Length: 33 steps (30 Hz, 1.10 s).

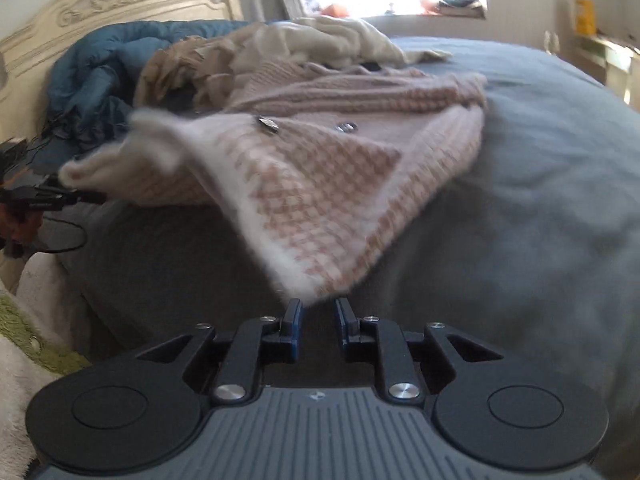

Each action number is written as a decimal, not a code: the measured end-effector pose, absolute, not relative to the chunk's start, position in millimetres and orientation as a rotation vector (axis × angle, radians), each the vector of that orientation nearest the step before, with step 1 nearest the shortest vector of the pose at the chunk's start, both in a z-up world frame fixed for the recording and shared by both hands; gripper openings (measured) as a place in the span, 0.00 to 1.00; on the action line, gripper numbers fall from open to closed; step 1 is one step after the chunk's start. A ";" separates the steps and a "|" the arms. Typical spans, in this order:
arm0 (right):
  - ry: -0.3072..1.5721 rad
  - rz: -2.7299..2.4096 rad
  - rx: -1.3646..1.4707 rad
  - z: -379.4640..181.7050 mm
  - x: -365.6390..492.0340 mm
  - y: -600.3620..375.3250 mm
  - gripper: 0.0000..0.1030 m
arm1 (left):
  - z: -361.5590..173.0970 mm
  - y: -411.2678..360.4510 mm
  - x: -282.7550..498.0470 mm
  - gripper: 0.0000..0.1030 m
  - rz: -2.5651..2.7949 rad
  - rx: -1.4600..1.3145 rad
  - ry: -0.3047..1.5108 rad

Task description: Fold clothes

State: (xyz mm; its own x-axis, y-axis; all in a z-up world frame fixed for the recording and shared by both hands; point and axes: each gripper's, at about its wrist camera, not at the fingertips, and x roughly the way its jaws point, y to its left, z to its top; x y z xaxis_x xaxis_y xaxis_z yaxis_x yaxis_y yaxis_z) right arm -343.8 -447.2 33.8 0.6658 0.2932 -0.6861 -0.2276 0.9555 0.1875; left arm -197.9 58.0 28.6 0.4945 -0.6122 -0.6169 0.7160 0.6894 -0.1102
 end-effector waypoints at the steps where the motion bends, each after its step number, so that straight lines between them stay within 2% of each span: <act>1: 0.796 0.245 0.113 32.2 -349.7 -452.3 0.23 | 26.0 65.1 -198.3 0.21 -0.789 0.140 0.708; 3: 0.782 0.159 0.189 32.2 -360.2 -464.5 0.26 | 24.4 76.1 -196.2 0.27 -0.742 0.086 0.733; 5: 0.734 0.098 0.290 36.5 -366.2 -473.6 0.39 | 25.1 83.9 -193.9 0.37 -0.703 0.028 0.746; 6: 0.708 0.071 0.342 38.3 -368.1 -477.3 0.51 | 25.7 85.0 -192.8 0.39 -0.687 -0.005 0.743; 7: 0.680 0.059 0.393 39.7 -367.8 -479.6 0.66 | 25.9 85.6 -192.3 0.45 -0.674 -0.041 0.742; 8: 0.658 0.047 0.448 39.1 -365.7 -480.9 0.75 | 25.9 86.0 -192.0 0.52 -0.663 -0.079 0.743; 9: 0.652 0.049 0.529 34.1 -360.0 -483.9 0.83 | 25.6 85.6 -191.4 0.53 -0.659 -0.122 0.748; 14: 0.660 0.066 0.887 1.1 -324.3 -497.7 0.82 | 17.6 76.0 -189.9 0.57 -0.698 -0.334 0.814; 17: 0.710 0.059 0.874 -8.8 -298.9 -491.2 0.74 | 11.4 65.3 -188.5 0.57 -0.688 -0.396 0.847; 20: 0.724 0.055 0.738 -1.6 -287.1 -473.2 0.50 | 9.2 53.5 -190.8 0.57 -0.647 -0.382 0.848; 21: 0.717 0.075 0.722 3.8 -289.4 -470.3 0.16 | 8.9 49.9 -192.4 0.57 -0.632 -0.368 0.842; 22: 0.710 0.094 0.706 9.2 -291.7 -467.5 0.05 | 9.0 46.3 -193.3 0.56 -0.622 -0.354 0.838; 24: 0.676 0.114 0.677 24.1 -298.0 -467.3 0.05 | 10.2 42.1 -194.4 0.56 -0.607 -0.327 0.832; 26: 0.612 0.102 0.660 48.1 -312.0 -479.1 0.05 | 12.3 40.6 -194.7 0.49 -0.591 -0.292 0.824; 29: 0.545 0.045 0.647 76.5 -339.1 -513.3 0.04 | 14.6 42.9 -193.5 0.48 -0.574 -0.257 0.820; 30: 0.543 0.015 0.635 80.3 -345.8 -523.3 0.01 | 14.8 44.0 -193.1 0.48 -0.569 -0.251 0.821; 33: 0.623 -0.156 0.590 61.5 -357.2 -550.5 0.01 | 13.2 45.1 -192.6 0.48 -0.571 -0.240 0.834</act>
State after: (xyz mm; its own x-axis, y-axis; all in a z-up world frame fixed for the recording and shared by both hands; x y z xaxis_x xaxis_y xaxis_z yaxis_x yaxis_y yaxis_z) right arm -357.2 -550.5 61.5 0.8065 0.0358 -0.5901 0.3089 0.8255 0.4724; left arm -192.6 45.1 13.2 0.5337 -0.5650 -0.6292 0.3826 0.8249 -0.4162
